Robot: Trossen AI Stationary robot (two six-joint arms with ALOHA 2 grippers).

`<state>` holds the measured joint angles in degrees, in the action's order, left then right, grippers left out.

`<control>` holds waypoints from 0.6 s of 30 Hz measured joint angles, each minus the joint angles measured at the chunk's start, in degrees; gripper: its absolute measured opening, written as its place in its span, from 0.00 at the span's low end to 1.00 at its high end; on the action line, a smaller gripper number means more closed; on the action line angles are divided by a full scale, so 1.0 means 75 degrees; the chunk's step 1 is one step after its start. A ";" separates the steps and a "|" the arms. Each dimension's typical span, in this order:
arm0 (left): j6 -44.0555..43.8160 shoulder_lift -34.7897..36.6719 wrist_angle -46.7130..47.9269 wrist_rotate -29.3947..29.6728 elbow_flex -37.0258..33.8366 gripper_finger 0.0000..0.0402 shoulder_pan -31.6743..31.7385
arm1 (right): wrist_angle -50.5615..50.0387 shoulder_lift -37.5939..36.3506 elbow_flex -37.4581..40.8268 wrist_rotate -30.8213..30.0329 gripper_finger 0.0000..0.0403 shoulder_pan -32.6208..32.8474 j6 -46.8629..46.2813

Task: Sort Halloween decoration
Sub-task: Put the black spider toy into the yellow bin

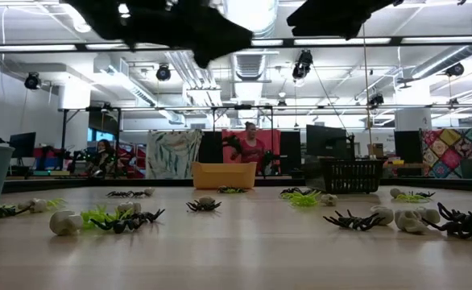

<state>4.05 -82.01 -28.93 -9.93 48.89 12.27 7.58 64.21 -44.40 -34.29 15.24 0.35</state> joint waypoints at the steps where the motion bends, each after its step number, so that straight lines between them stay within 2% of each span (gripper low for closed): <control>1: -0.0003 0.0250 -0.0166 0.0001 -0.0285 0.33 -0.0020 | 0.0158 0.0058 -0.0004 0.0012 0.55 -0.0041 0.0006; 10: -0.0009 0.2453 -0.0950 0.0052 -0.2172 0.33 -0.0062 | 0.0726 0.0132 -0.0001 0.0302 0.55 -0.0281 -0.0098; 18: -0.0051 0.4103 -0.1059 0.0052 -0.3094 0.33 -0.0061 | 0.1538 0.0570 -0.0003 0.1528 0.55 -0.0803 0.0052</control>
<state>3.67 -51.24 -36.87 -9.54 25.69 11.81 19.12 68.48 -44.42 -22.83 9.22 0.74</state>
